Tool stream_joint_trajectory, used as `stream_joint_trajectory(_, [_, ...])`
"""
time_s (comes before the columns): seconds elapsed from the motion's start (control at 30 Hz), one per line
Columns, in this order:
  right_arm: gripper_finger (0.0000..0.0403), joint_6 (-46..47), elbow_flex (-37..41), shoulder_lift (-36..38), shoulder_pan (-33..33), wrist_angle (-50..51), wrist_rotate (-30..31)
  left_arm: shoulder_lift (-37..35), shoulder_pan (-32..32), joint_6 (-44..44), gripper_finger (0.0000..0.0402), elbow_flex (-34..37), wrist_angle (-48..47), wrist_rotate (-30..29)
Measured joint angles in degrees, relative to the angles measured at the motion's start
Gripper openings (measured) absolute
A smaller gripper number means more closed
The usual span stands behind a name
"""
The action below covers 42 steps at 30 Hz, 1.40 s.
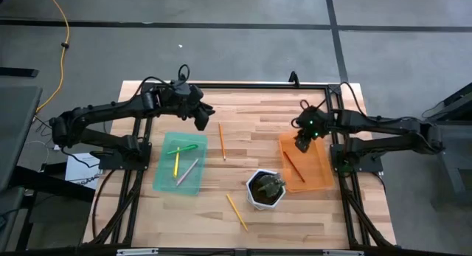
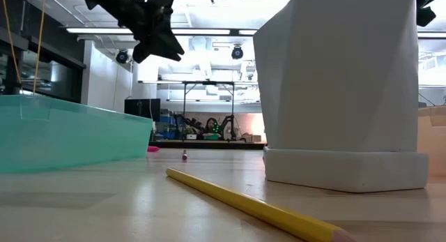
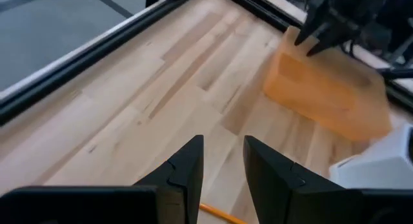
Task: Sort pens & pencils
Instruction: Put the orange pencil into the orange bin
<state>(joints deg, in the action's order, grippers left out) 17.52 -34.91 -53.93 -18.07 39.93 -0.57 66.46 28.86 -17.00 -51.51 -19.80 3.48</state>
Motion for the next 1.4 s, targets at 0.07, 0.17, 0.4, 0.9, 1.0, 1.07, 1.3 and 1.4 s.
stream_joint_trajectory(0.07, [0.0149,-0.3,-1.1,0.0,-1.7,-1.0,0.0,0.2,0.1,1.6,0.0097,0.0,-0.7,-0.1])
stream_joint_trajectory(0.17, [0.0149,-1.1,-3.7,-0.6,-4.7,-3.2,0.4,0.6,1.0,5.2,0.0097,0.0,-3.7,0.4])
stream_joint_trajectory(0.4, [0.0149,3.9,-12.0,-4.8,-13.5,-15.1,-7.7,0.6,5.9,18.8,0.0097,0.0,-15.2,3.6])
stream_joint_trajectory(0.9, [0.0149,0.6,-41.4,-34.6,-11.9,-11.5,-13.1,0.6,22.2,47.7,0.0097,0.0,-28.5,9.2])
stream_joint_trajectory(1.0, [0.0149,3.2,-44.6,-38.9,-10.6,-11.4,-14.0,0.6,25.3,49.4,0.0097,0.0,-29.4,10.0])
stream_joint_trajectory(1.07, [0.0149,5.0,-47.1,-42.2,-9.3,-10.9,-14.5,0.6,27.0,49.7,0.0097,0.0,-30.4,10.8])
stream_joint_trajectory(1.3, [0.0149,1.3,-57.6,-52.6,-4.4,-3.0,-14.0,0.6,29.3,50.6,0.0097,0.0,-31.4,12.5])
stream_joint_trajectory(1.4, [0.0149,0.1,-60.1,-53.8,-3.4,-2.1,-12.9,0.7,29.2,52.1,0.0097,0.1,-31.9,12.7])
